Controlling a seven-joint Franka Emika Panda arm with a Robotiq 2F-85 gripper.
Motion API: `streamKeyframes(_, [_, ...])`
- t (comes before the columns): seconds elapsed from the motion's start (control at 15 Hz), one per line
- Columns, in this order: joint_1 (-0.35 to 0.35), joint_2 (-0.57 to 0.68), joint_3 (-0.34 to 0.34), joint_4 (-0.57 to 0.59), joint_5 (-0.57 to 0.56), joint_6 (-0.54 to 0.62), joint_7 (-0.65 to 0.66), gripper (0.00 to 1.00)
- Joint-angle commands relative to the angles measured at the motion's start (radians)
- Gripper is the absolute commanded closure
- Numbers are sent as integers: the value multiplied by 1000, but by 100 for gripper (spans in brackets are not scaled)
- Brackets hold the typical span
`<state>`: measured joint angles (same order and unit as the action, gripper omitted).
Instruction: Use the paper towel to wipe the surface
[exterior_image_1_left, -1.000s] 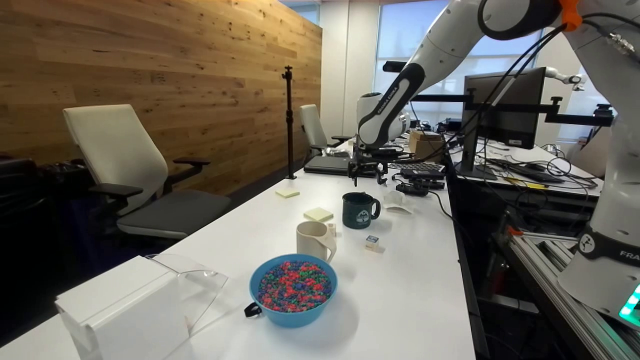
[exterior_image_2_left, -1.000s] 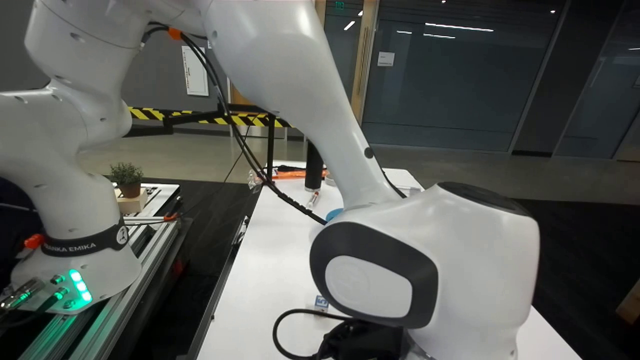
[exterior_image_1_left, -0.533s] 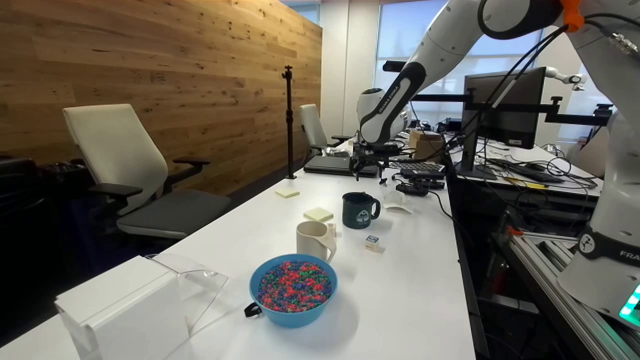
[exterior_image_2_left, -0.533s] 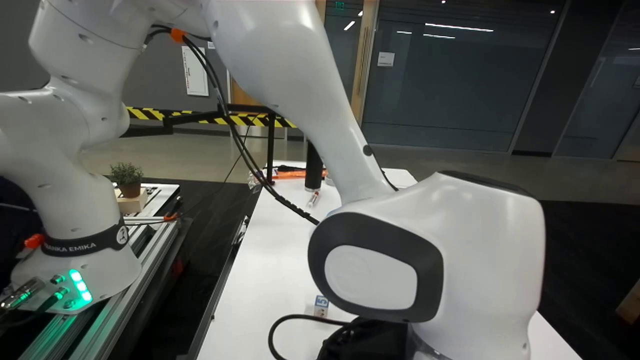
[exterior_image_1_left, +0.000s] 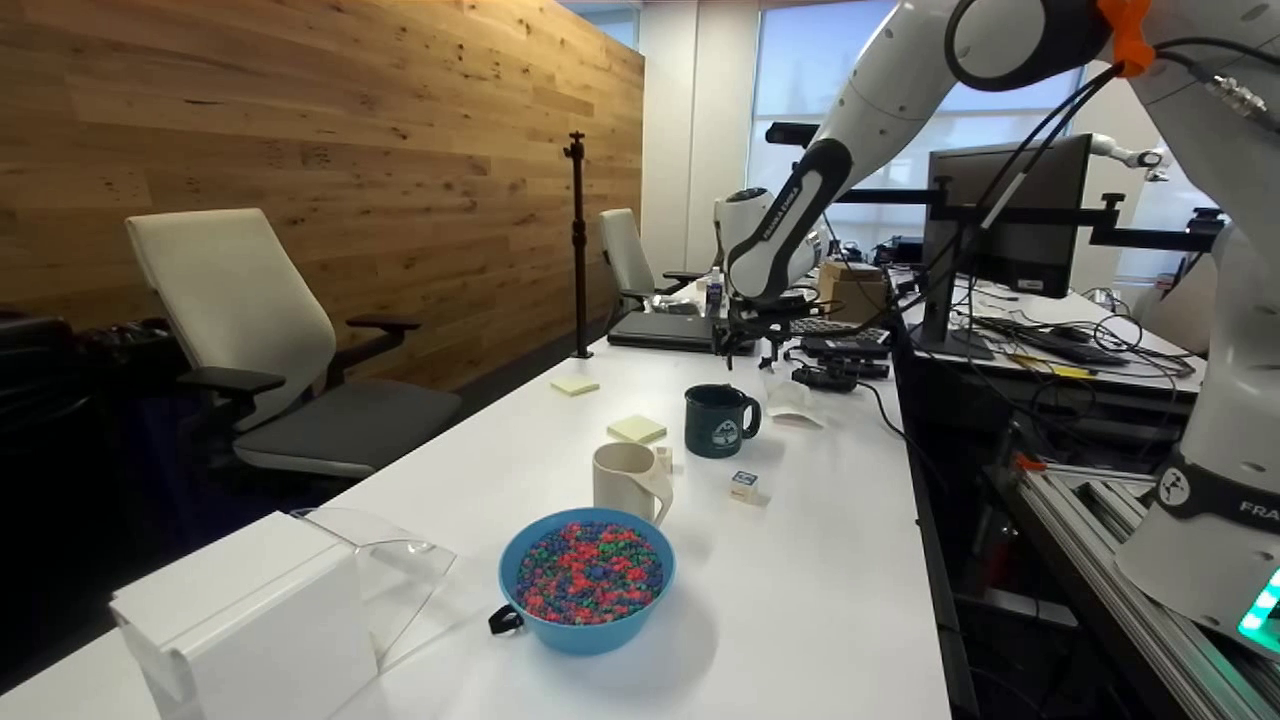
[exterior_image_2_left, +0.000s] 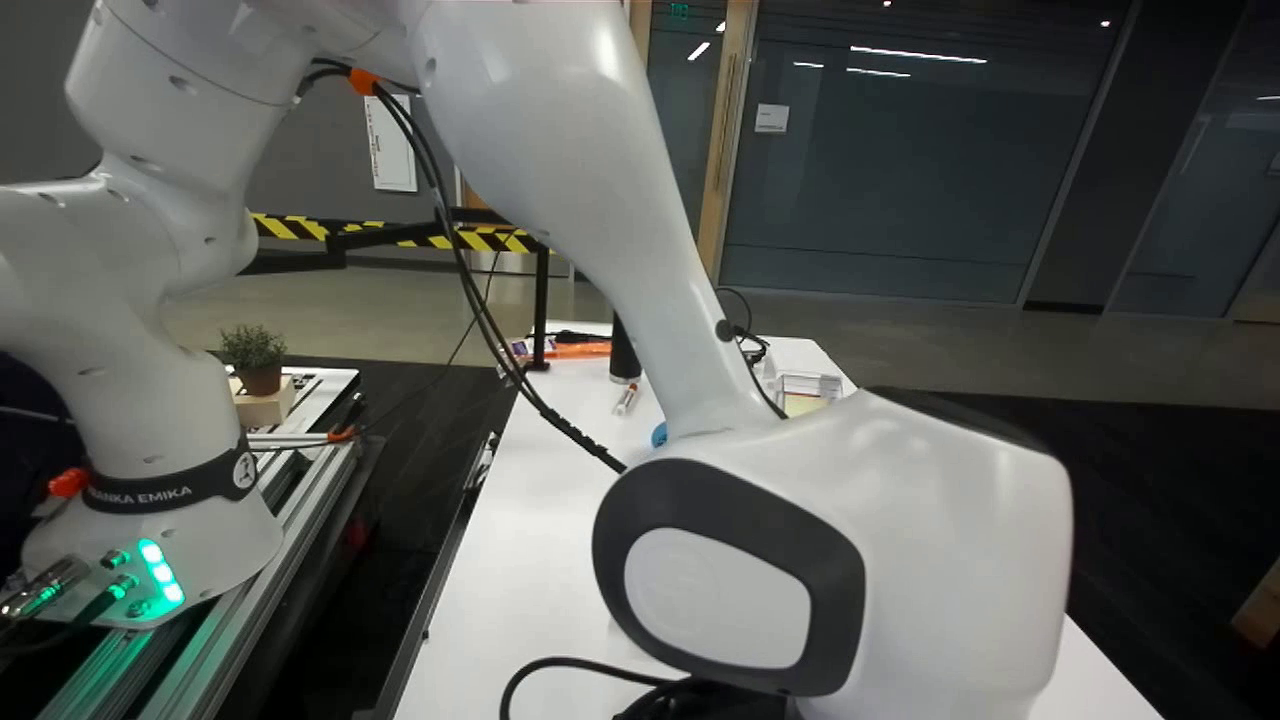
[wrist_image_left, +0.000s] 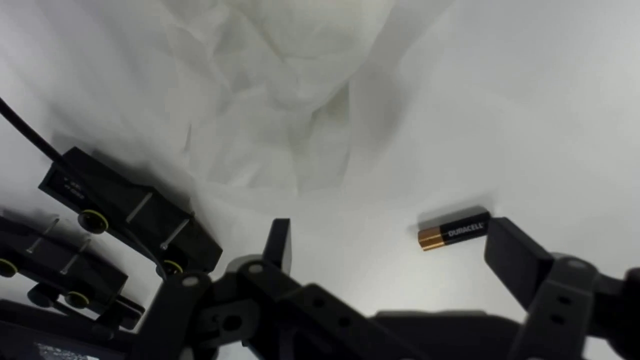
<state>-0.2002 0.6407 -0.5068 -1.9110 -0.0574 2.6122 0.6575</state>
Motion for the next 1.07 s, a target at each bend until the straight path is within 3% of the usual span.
streamKeyframes(0.0, [-14,22,20,11,23,-22,-3,0])
streamKeyframes(0.2, [17,40,-28,9,-3,7,55,0])
streamKeyframes(0.53, [8,33,-45,-4,4,-4,61,0])
streamKeyframes(1.0, [-56,-33,76,-62,75,11,-69,0])
